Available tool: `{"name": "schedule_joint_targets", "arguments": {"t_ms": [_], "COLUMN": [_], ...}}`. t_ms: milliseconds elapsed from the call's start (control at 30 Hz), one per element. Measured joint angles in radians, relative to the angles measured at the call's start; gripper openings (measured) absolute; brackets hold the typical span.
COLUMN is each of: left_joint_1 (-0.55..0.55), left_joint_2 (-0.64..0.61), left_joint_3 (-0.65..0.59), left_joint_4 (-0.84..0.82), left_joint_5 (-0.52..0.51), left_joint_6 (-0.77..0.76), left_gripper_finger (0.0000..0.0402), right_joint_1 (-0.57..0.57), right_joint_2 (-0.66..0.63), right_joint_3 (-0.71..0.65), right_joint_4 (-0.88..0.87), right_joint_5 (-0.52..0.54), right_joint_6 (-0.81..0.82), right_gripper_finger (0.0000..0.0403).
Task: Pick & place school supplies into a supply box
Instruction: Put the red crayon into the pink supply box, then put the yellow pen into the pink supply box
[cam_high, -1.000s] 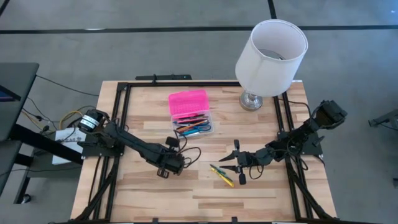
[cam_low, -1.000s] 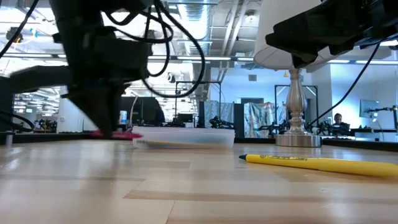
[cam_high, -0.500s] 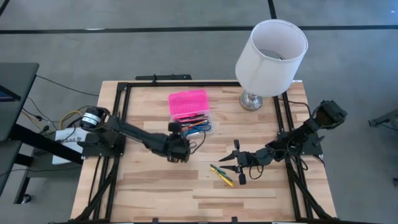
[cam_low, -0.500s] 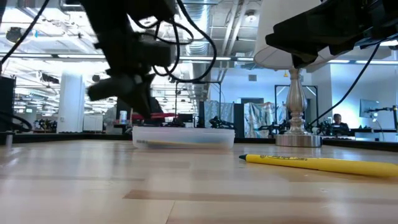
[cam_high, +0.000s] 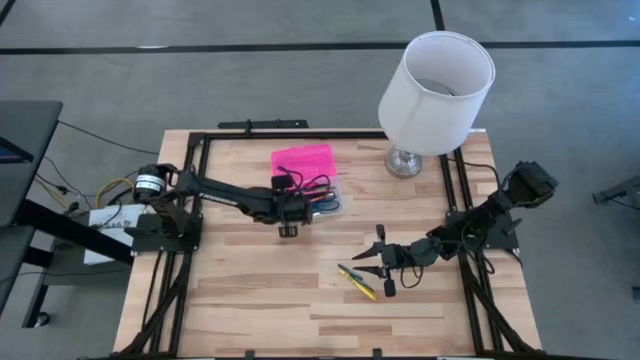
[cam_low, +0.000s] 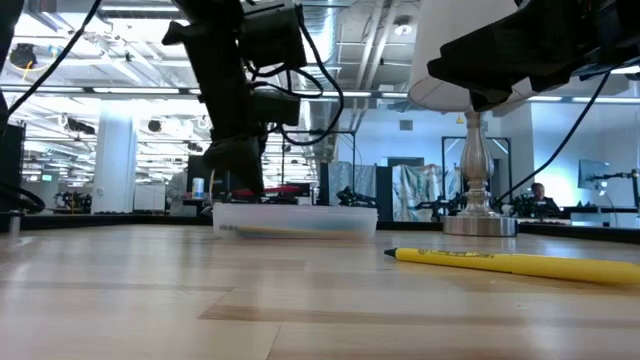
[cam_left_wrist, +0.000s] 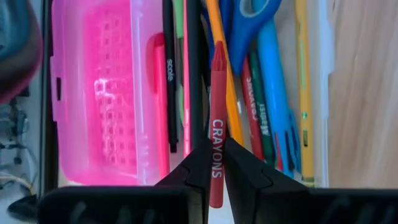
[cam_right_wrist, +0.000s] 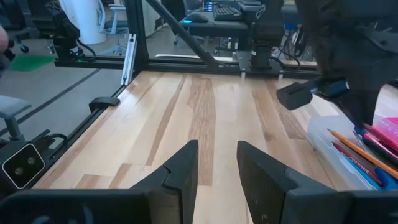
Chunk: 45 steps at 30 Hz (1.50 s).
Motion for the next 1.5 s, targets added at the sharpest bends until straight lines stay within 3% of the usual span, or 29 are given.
{"name": "schedule_joint_targets", "arguments": {"t_ms": [300,633,900,1200,1500], "left_joint_1": [0.058,0.065,0.029,-0.081,-0.233], "left_joint_2": [0.0,-0.001,-0.043,-0.27,-0.579], "left_joint_3": [0.0,0.0,0.0,-0.039,-0.267], "left_joint_4": [0.058,0.055,0.02,-0.012,0.169], "left_joint_5": [0.044,0.043,0.041,0.123,0.219], "left_joint_6": [0.036,0.045,0.084,0.083,0.014], "left_gripper_finger": [0.0031,0.0088,0.0095,0.0096,0.0096], "right_joint_1": [0.0,0.0,0.0,0.0,0.0], "right_joint_2": [0.0,0.0,0.0,0.0,0.0], "right_joint_3": [0.0,0.0,0.0,0.0,0.0], "right_joint_4": [-0.003,-0.005,-0.007,-0.063,-0.066], "right_joint_5": [0.0,0.0,0.0,0.0,0.001], "right_joint_6": [0.0,0.001,0.001,0.103,0.123], "right_gripper_finger": [0.0106,0.0106,0.0106,0.0106,0.0106]}}
